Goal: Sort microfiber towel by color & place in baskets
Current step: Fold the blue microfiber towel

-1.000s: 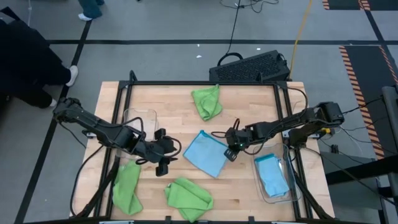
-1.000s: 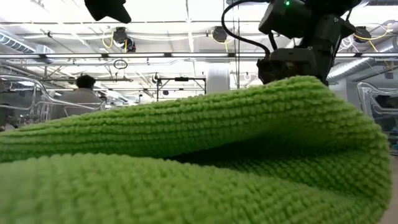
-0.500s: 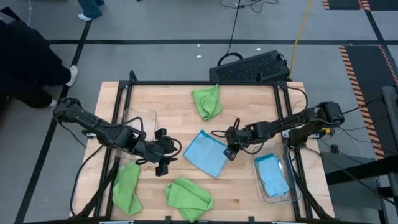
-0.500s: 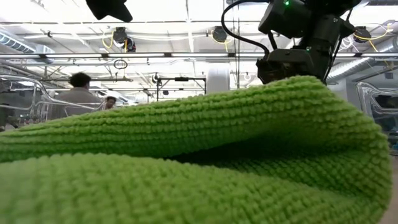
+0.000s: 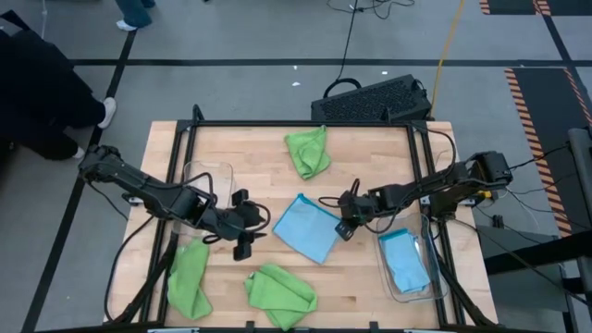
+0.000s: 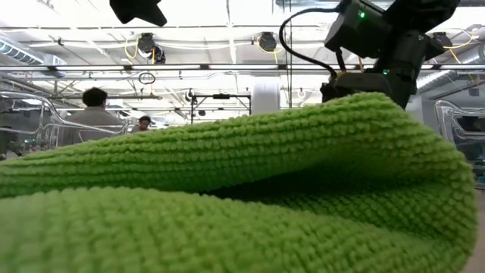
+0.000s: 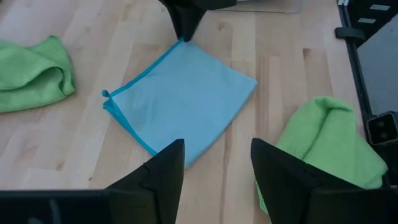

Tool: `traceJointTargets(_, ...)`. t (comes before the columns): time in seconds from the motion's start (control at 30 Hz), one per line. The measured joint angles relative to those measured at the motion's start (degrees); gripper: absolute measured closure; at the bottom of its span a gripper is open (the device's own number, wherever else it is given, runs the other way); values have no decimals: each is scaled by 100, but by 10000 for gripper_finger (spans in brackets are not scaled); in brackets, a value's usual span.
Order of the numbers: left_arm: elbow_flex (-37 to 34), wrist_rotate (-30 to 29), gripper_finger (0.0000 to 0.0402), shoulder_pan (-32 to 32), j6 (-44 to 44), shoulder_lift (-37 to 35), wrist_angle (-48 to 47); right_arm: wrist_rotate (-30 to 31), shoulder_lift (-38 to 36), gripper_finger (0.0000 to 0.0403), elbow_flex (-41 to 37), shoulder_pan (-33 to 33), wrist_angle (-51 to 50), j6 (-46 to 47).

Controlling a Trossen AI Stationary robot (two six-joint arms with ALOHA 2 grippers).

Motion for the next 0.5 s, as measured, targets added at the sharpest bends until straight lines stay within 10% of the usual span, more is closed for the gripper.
traceJointTargets(0.5,1,-91,213,0,17,0,1,-529,-143,399,0,117,235,282)
